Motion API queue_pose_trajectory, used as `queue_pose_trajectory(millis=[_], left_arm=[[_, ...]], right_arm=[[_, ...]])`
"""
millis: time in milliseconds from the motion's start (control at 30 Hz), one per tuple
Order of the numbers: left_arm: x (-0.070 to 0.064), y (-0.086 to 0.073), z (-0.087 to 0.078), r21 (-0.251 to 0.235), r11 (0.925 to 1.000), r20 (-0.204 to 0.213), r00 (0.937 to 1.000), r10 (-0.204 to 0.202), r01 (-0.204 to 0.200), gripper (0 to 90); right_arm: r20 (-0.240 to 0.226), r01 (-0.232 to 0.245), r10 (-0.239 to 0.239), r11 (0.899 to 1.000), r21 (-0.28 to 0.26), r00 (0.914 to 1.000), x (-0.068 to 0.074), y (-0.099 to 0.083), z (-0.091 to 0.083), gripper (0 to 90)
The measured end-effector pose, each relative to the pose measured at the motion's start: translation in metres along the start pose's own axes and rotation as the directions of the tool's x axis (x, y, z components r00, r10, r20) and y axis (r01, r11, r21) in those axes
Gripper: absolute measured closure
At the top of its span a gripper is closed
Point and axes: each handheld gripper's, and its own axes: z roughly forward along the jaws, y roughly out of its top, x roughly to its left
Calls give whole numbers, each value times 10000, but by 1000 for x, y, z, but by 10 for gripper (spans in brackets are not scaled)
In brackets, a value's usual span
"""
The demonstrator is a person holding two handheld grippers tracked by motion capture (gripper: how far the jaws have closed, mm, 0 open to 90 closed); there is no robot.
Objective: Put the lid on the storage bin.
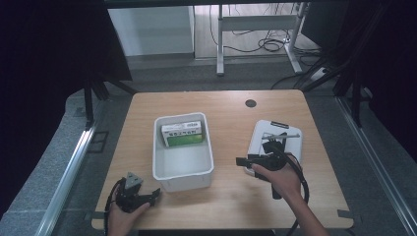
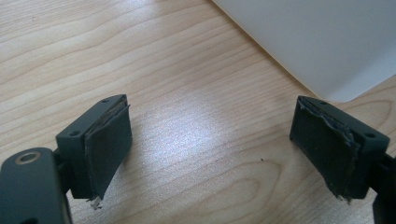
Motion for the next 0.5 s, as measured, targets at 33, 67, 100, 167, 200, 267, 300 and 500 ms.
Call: queue_pose_trajectory(millis=[33, 67, 100, 167, 200, 267, 300, 500], left_arm=[[0, 0, 0, 2, 10000, -7, 10000, 19, -19, 128], [0, 0, 0, 0, 10000, 6, 10000, 22, -22, 128], [0, 0, 0, 1, 10000, 7, 10000, 26, -26, 128], [0, 0, 0, 2, 10000, 6, 10000, 24, -24, 128], [0, 0, 0, 0, 10000, 6, 10000, 21, -21, 128], [0, 0, 0, 11, 10000, 11, 10000, 35, -35, 128], [0, 0, 0, 13, 10000, 10, 10000, 38, -38, 128], [0, 0, 0, 24, 10000, 10, 10000, 47, -47, 128]], right_arm=[[63, -4, 4, 10000, 46, 10000, -1, 2, -1, 394], [117, 2, -3, 10000, 55, 9999, -1, 3, -2, 395], [163, -21, 21, 10000, 20, 9999, -2, 6, -4, 399], [228, -138, 137, 9999, 29, 9996, -4, 10, -8, 409], [292, -192, 192, 9998, 12, 9994, -5, 13, -9, 413], [430, -237, 237, 9997, -7, 9988, -8, 18, -13, 418], [450, -279, 278, 9996, 8, 9986, -9, 21, -14, 420], [595, -325, 324, 9995, 14, 9977, -13, 33, -18, 434]])
